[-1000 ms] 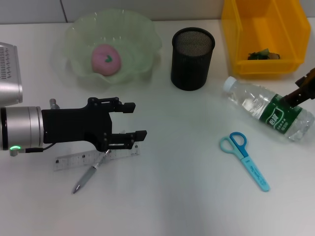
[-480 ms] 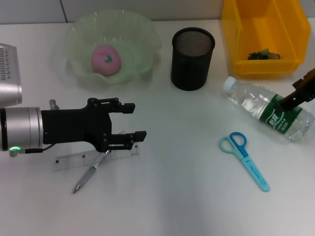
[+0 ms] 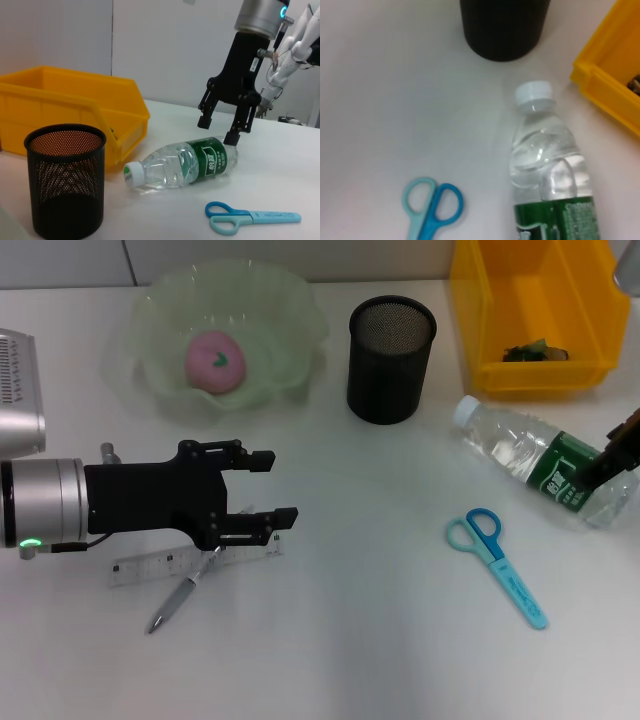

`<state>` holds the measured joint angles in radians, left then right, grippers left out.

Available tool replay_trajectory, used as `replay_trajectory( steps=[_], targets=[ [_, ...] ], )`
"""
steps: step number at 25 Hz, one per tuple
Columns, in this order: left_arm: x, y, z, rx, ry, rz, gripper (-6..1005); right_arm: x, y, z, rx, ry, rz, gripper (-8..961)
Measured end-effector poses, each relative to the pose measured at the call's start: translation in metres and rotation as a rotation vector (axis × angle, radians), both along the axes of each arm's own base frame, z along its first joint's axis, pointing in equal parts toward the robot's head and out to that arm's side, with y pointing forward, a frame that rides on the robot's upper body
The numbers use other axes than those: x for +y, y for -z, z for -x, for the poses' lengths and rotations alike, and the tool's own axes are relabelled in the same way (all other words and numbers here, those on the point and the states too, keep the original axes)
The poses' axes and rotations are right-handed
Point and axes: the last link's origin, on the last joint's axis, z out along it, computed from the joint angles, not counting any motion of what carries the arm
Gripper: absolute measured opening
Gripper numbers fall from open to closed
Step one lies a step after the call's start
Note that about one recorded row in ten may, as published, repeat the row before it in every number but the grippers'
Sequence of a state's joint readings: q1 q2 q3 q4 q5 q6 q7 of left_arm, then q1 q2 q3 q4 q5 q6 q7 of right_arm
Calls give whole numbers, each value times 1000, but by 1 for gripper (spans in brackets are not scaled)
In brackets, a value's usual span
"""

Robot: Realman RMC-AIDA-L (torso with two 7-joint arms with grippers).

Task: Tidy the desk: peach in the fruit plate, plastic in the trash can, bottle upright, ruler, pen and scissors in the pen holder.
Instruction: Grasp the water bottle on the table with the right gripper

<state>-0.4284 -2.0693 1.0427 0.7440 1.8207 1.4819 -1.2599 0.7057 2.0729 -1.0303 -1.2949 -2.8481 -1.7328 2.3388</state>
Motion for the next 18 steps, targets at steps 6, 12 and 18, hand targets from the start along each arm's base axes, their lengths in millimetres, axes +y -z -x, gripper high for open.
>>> replay_trajectory(
  steps=[6, 12, 18],
  targets=[
    [0, 0, 0, 1, 1, 2, 743, 4, 10, -2, -50, -30, 5, 820],
    [-1, 1, 0, 1, 1, 4, 744, 7, 23, -3, -74, -57, 35, 819],
    [-2, 1, 1, -1, -5, 1, 743, 12, 32, -5, -89, -87, 31, 820]
  ],
)
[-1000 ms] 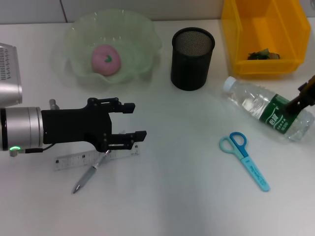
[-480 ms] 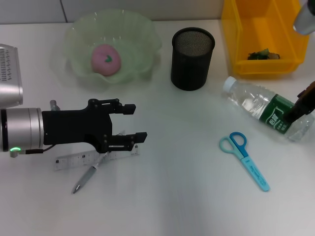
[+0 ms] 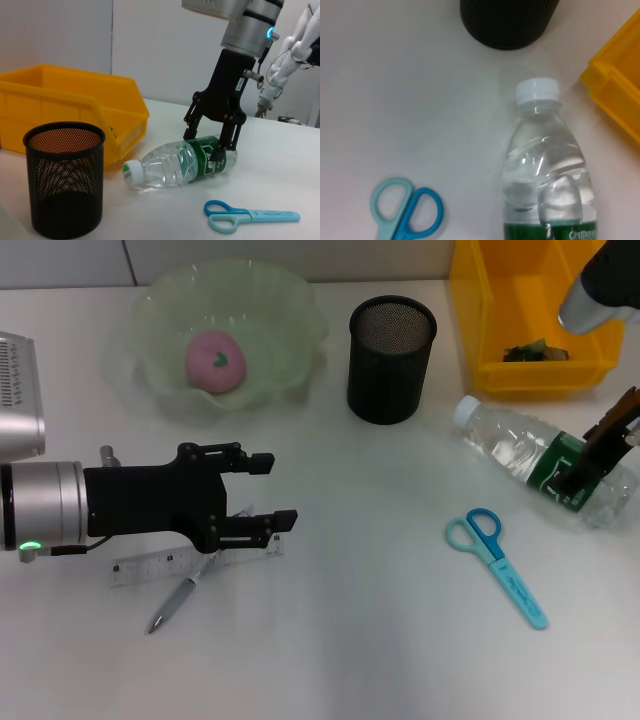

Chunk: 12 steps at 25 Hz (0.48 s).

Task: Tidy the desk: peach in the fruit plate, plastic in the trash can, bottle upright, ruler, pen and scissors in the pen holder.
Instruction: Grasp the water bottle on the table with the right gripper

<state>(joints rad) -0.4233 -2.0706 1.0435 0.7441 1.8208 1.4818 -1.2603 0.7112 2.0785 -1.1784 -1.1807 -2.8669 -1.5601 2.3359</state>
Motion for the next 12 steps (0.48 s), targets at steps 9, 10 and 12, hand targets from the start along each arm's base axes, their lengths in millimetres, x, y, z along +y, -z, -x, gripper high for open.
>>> replay_trajectory(
  steps=[9, 10, 12],
  targets=[
    [0, 0, 0, -1, 0, -1, 743, 7, 14, -9, 9, 4, -2, 819],
    [0, 0, 0, -1, 0, -1, 744, 7, 16, -10, 10, 4, -3, 819],
    [1, 0, -1, -1, 1, -1, 744, 8, 19, -11, 17, 7, -4, 819]
  ],
)
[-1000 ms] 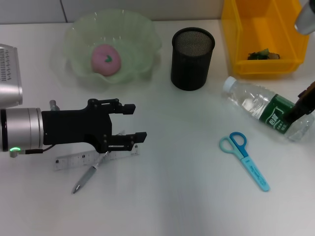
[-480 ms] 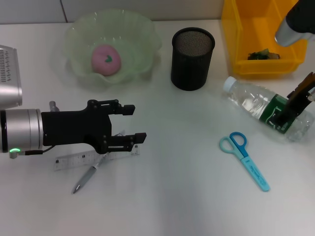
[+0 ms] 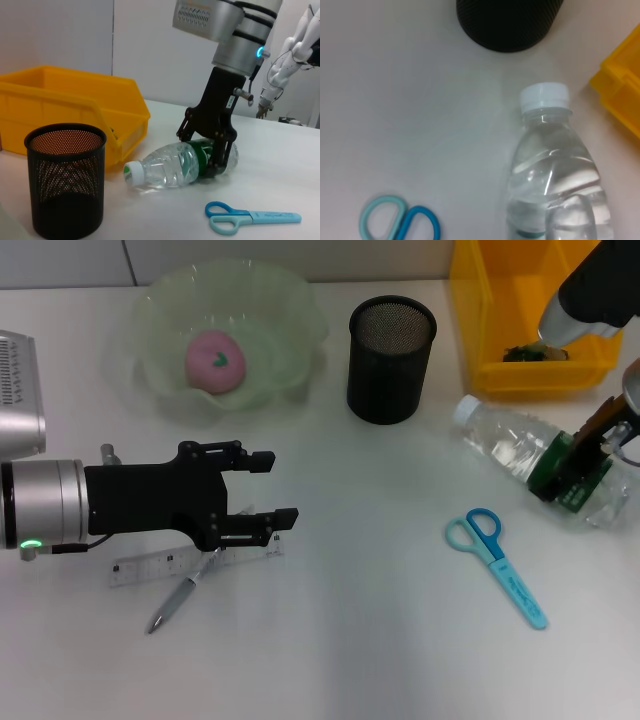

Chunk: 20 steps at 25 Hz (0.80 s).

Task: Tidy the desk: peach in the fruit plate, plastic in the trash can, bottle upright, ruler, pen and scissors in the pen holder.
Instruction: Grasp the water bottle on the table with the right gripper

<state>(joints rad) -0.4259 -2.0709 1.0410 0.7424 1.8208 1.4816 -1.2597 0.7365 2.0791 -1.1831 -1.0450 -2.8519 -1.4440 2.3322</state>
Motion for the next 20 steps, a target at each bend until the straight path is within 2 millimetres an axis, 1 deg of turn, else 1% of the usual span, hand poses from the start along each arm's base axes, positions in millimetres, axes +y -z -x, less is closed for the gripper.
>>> replay_trajectory(
  steps=[7, 12, 14, 16, 18, 20],
  targets=[
    [1, 0, -1, 1, 3, -3, 744, 0, 4, 0, 13, -9, 11, 818],
    [2, 0, -1, 2, 2, -5, 743, -3, 8, -2, 17, -13, 30, 767],
    [2, 0, -1, 4, 2, -7, 743, -5, 9, -1, 44, -16, 31, 767],
    [2, -1, -1, 4, 2, -7, 744, -7, 6, 1, 77, -28, 20, 766],
    [3, -1, -1, 5, 1, -8, 744, -12, -2, 2, 118, -51, -16, 766],
    [3, -1, -1, 4, 1, -8, 744, -14, -5, 3, 133, -55, -27, 766]
  ],
)
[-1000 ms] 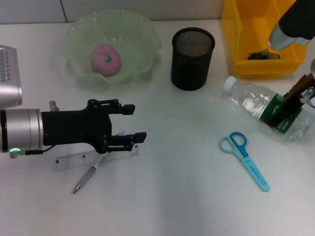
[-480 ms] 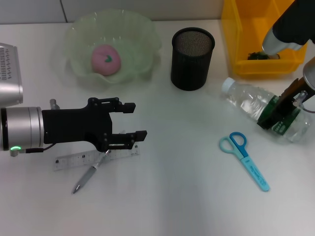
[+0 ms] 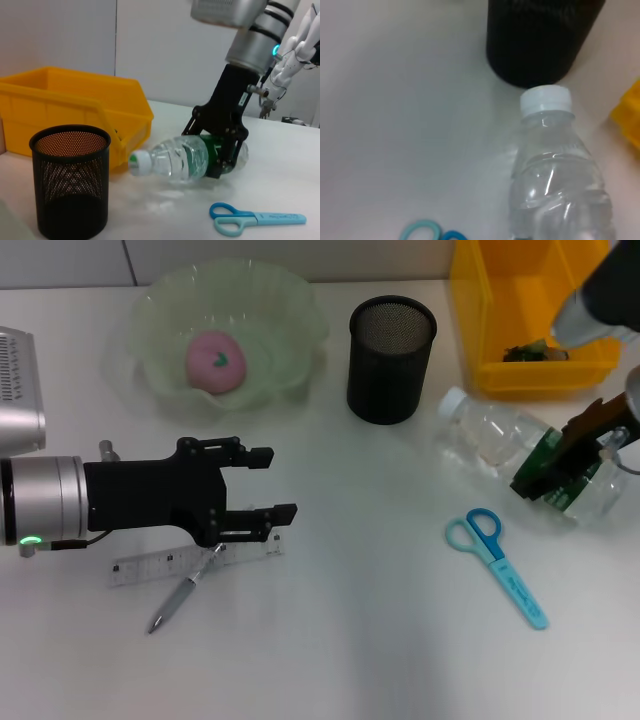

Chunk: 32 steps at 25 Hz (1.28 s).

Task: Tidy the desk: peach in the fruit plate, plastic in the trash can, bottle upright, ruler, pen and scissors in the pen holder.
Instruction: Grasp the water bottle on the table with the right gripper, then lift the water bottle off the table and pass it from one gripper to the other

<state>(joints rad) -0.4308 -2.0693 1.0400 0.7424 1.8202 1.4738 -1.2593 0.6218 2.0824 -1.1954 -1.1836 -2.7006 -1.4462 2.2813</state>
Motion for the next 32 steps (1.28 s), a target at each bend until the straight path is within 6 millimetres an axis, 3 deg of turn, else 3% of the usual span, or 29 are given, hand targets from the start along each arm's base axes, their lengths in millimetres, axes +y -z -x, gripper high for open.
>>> replay_trajectory(
  steps=[7, 9, 16, 18, 23, 32],
  targets=[
    [1, -2, -3, -21, 0, -9, 743, -17, -17, 8, 131, -87, -43, 765],
    [3, -6, -8, -70, -5, -29, 743, -33, -22, 17, 273, -216, -50, 764],
    [6, -17, -18, -183, -9, -66, 743, -51, -24, 25, 489, -424, -58, 762],
    [6, -19, -20, -203, -7, -70, 743, -59, -21, 25, 601, -537, -72, 762],
    [3, -34, -30, -311, 14, -71, 744, -59, -10, 18, 746, -594, -109, 761],
    [-1, -41, -37, -394, 16, -53, 743, -59, 19, 10, 903, -668, -139, 760]
  ],
)
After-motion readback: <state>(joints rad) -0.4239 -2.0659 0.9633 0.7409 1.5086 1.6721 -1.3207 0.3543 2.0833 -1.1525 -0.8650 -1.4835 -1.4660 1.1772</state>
